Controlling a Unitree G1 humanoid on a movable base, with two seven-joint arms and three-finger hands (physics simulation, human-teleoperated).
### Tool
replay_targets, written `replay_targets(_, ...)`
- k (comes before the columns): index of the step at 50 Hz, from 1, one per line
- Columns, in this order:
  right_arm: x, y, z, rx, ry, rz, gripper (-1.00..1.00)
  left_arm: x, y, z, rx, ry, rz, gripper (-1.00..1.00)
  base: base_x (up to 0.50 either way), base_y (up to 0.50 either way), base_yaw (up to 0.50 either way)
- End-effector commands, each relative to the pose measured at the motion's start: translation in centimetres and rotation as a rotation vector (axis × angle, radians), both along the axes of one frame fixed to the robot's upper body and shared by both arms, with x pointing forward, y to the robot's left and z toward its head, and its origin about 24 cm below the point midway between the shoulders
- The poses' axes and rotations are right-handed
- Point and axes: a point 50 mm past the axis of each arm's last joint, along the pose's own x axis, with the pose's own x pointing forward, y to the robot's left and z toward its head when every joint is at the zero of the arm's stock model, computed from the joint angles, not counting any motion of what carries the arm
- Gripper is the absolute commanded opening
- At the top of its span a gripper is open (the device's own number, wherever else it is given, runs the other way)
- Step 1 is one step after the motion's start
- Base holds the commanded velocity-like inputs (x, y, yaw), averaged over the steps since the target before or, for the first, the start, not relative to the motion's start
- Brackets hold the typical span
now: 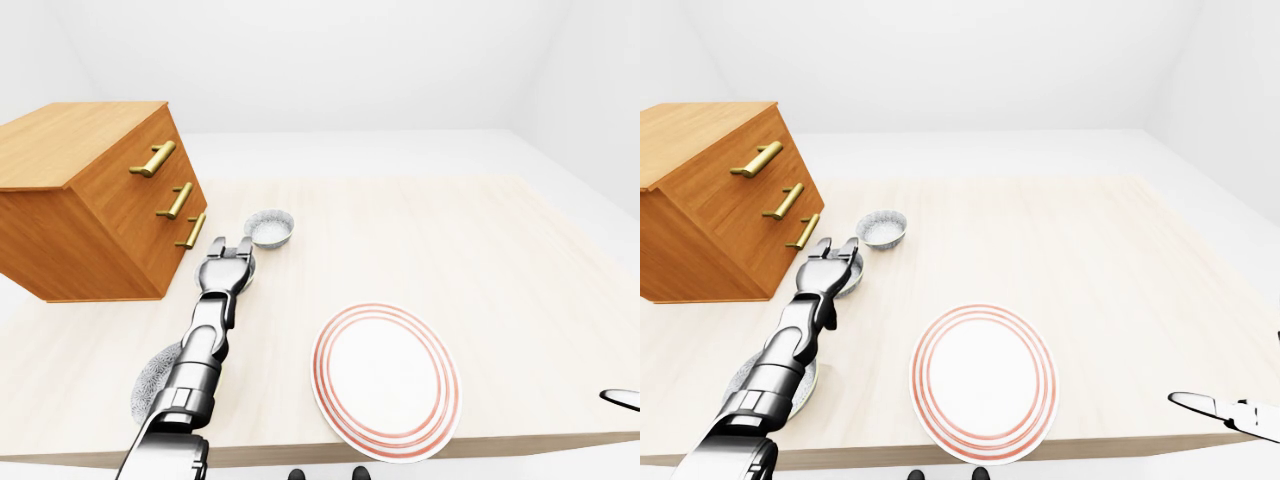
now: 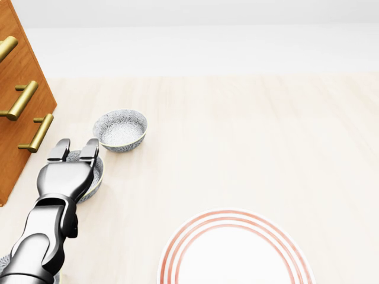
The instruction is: Put the bowl in the middle on the plate.
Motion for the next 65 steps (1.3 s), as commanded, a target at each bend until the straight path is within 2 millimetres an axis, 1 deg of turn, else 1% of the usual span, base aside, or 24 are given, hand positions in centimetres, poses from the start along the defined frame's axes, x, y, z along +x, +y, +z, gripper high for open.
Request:
replay_targets(1,0.0,0.0,0.1,-0.002,-0.002,-0.001,1.00,0.0,0.0,-0.2,-0.002,0.006,0.002,1.00,0.00,0.00,0.00)
replay_targets(5,0.0,0.0,0.1,-0.003,-0.002,-0.002,1.00,0.0,-0.1,-0.3,-0.009,0.009,0.000,1.00,0.00,0.00,0.00)
replay_targets(10,0.1,0.0,0.1,-0.002,-0.002,-0.003,1.00,-0.3,-0.1,-1.3,-0.021,0.030,0.007,1.00,0.00,0.00,0.00)
replay_targets(14,0.1,0.0,0.1,-0.005,-0.004,-0.002,1.00,-0.4,0.1,-1.8,-0.020,0.041,0.012,1.00,0.00,0.00,0.00)
replay_targets(36,-0.1,-0.1,-0.2,0.012,0.003,0.001,1.00,-0.5,0.0,-2.3,-0.021,0.079,0.010,1.00,0.00,0.00,0.00)
replay_targets(46,-0.1,0.0,0.1,0.001,-0.004,0.000,1.00,-0.4,0.0,-2.1,-0.026,0.079,0.012,1.00,0.00,0.00,0.00)
replay_targets(59,-0.1,-0.1,-0.2,0.008,0.004,-0.001,1.00,-0.5,0.3,-2.5,-0.031,0.085,0.022,1.00,0.00,0.00,0.00)
replay_targets(62,-0.2,0.0,0.2,-0.008,-0.005,0.000,1.00,-0.4,0.2,-2.6,-0.029,0.084,0.021,1.00,0.00,0.00,0.00)
replay_targets(65,-0.2,0.0,0.1,-0.004,-0.003,0.000,1.00,-0.3,0.2,-2.7,-0.025,0.084,0.019,1.00,0.00,0.00,0.00)
